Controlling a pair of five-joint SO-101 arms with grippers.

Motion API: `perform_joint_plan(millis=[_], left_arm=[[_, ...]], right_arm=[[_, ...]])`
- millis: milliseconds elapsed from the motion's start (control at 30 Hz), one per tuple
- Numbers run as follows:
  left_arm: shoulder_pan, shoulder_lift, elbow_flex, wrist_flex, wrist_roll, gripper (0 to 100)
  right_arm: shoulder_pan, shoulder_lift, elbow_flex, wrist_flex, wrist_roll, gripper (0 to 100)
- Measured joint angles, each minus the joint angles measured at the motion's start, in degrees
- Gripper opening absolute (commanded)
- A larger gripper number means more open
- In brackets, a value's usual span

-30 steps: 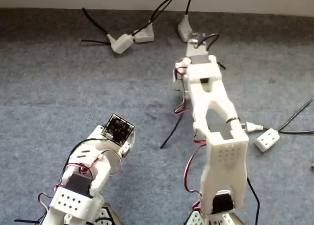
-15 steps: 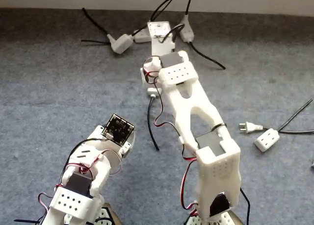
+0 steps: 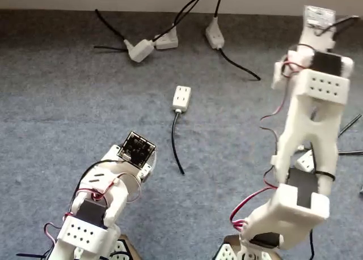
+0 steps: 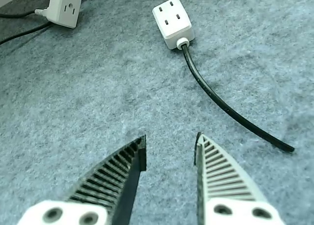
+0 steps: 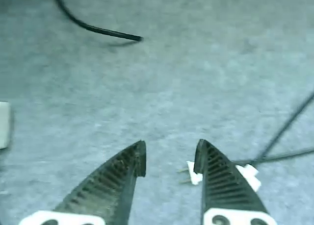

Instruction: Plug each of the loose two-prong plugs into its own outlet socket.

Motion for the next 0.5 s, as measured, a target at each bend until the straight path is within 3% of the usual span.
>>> perform_joint_plan(millis=[233, 500], left_arm=[[0.0, 0.0, 0.35, 0.0, 0.0, 16], [0.0, 0.0, 0.7, 0.0, 0.0, 16]], right_arm=[[14.95, 0.26, 0.7, 4.22, 12.4, 16.6], [17.05, 11.78, 8.09, 4.57, 14.77, 16.6]])
